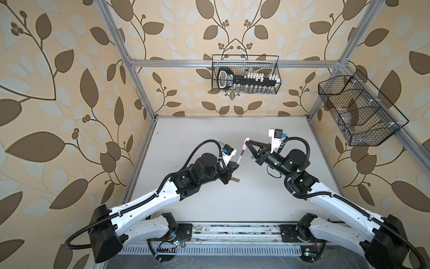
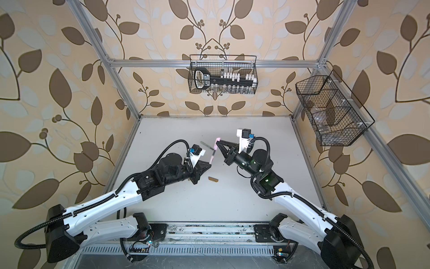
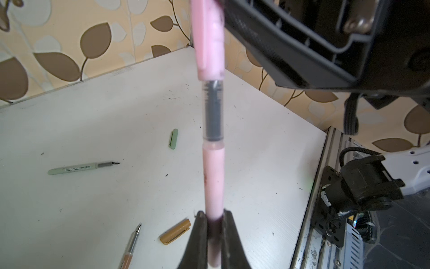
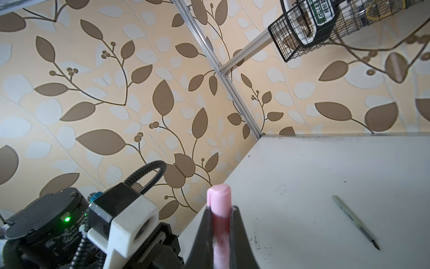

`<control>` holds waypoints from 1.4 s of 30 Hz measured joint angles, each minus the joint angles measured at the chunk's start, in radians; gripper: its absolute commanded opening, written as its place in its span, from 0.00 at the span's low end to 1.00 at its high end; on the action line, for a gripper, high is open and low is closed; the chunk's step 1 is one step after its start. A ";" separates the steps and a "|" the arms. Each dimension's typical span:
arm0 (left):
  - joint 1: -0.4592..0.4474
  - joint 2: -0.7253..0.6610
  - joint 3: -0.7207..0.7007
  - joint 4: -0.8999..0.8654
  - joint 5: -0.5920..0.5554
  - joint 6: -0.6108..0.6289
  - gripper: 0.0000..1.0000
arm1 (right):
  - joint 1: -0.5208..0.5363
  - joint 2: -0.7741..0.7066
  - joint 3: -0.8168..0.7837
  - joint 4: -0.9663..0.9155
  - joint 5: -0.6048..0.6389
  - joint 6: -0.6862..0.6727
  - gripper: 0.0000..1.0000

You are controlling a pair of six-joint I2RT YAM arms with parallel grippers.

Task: Insert pens into pen caps
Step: Put on the pen cap to the pen.

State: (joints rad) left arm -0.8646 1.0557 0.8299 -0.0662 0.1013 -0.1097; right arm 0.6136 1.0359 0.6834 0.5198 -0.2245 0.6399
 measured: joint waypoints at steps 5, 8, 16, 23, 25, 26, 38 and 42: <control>0.000 0.000 0.000 -0.002 -0.001 0.004 0.04 | 0.002 0.000 0.029 -0.064 0.010 -0.027 0.06; 0.000 0.000 0.000 -0.006 -0.001 0.004 0.04 | 0.002 0.001 0.029 -0.067 0.011 -0.026 0.06; 0.001 0.000 0.000 0.000 -0.001 0.003 0.04 | 0.004 0.041 0.009 0.039 0.012 0.042 0.05; 0.001 0.000 0.000 0.008 -0.006 0.003 0.04 | 0.006 0.043 0.012 0.042 0.015 0.042 0.05; 0.001 0.000 0.000 0.006 -0.007 0.003 0.03 | 0.006 0.036 0.021 0.013 0.019 0.026 0.06; 0.001 0.000 0.000 0.006 -0.008 0.004 0.03 | 0.006 0.031 0.025 -0.002 0.019 0.020 0.06; 0.000 0.000 0.000 0.025 -0.015 0.008 0.02 | -0.003 -0.023 0.027 -0.071 0.028 -0.008 0.06; -0.001 0.000 0.000 0.038 -0.014 0.010 0.02 | -0.003 -0.034 -0.009 0.001 0.033 0.016 0.06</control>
State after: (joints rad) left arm -0.8654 1.0561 0.8303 -0.0284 0.0868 -0.0994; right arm 0.6106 1.0016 0.6743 0.5209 -0.1917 0.6559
